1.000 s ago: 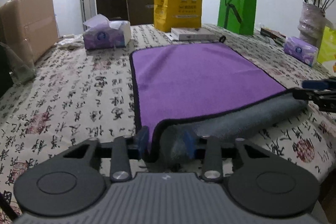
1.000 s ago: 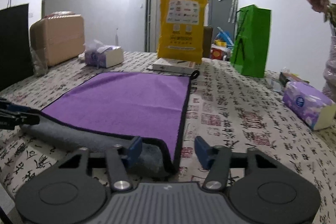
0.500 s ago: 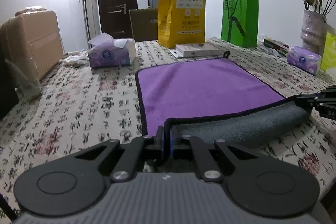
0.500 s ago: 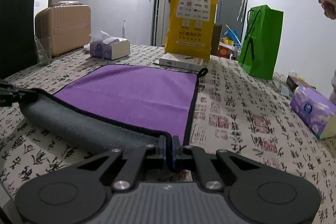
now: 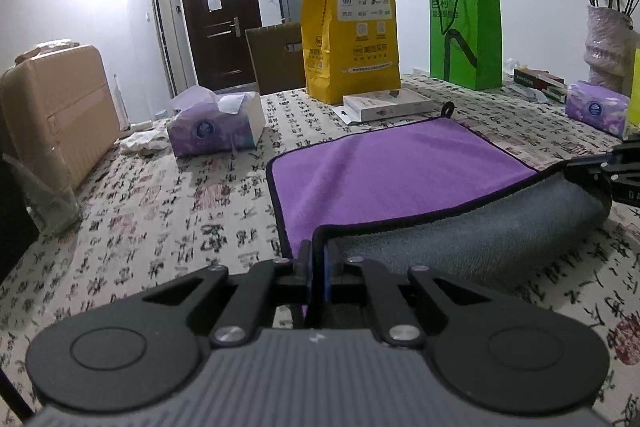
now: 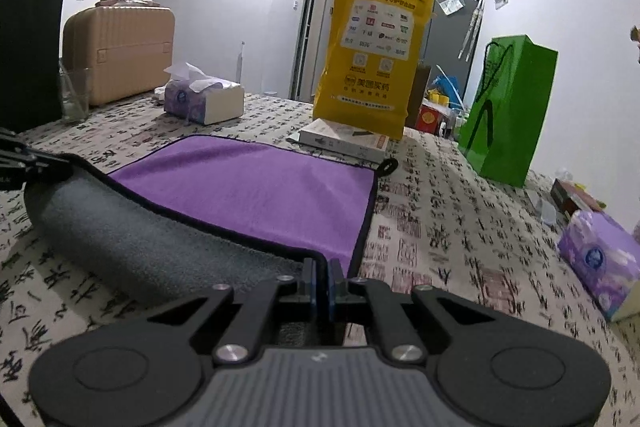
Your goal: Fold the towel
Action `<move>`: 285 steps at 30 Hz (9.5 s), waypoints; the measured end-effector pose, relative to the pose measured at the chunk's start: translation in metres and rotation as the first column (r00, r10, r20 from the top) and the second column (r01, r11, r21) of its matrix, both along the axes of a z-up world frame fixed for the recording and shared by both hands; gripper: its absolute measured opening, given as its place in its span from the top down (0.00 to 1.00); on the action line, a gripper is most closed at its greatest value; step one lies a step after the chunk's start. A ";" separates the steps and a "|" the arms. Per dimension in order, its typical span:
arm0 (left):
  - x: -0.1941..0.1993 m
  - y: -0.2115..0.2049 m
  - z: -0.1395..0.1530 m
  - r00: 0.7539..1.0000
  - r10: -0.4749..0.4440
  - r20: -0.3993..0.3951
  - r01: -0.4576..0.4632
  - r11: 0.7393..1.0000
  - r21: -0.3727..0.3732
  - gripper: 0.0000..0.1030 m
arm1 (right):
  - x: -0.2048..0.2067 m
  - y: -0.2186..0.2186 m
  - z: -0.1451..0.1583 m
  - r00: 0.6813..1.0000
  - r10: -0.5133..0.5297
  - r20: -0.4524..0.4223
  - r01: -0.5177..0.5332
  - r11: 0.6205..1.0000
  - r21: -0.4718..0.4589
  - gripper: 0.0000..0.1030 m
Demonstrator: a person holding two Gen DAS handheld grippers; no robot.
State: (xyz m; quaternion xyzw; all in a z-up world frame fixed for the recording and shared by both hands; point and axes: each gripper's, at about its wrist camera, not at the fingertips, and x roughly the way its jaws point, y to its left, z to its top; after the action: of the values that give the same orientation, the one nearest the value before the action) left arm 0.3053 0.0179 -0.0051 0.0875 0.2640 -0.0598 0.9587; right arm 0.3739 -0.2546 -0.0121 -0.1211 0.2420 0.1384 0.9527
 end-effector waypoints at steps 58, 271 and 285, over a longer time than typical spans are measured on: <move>0.247 0.014 -0.014 0.989 0.007 -0.146 0.001 0.999 0.052 0.94 | 0.229 0.017 -0.004 0.999 0.016 -0.047 -0.018 0.999 -0.051 0.96; -0.299 -0.007 0.019 0.954 0.132 0.269 -0.100 0.986 -0.130 0.00 | -0.313 0.024 0.015 0.982 -0.001 0.190 -0.054 0.957 0.284 0.00; -0.299 -0.008 0.020 0.954 0.132 0.269 -0.100 0.987 -0.129 0.00 | -0.312 0.024 0.014 0.983 0.001 0.185 -0.055 0.957 0.283 0.00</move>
State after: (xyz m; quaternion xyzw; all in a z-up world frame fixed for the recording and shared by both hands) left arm 0.0059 0.0103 0.0144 0.0245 0.1282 -0.0055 0.9914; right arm 0.0617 -0.2303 0.0023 0.0027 0.1290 0.1739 0.9763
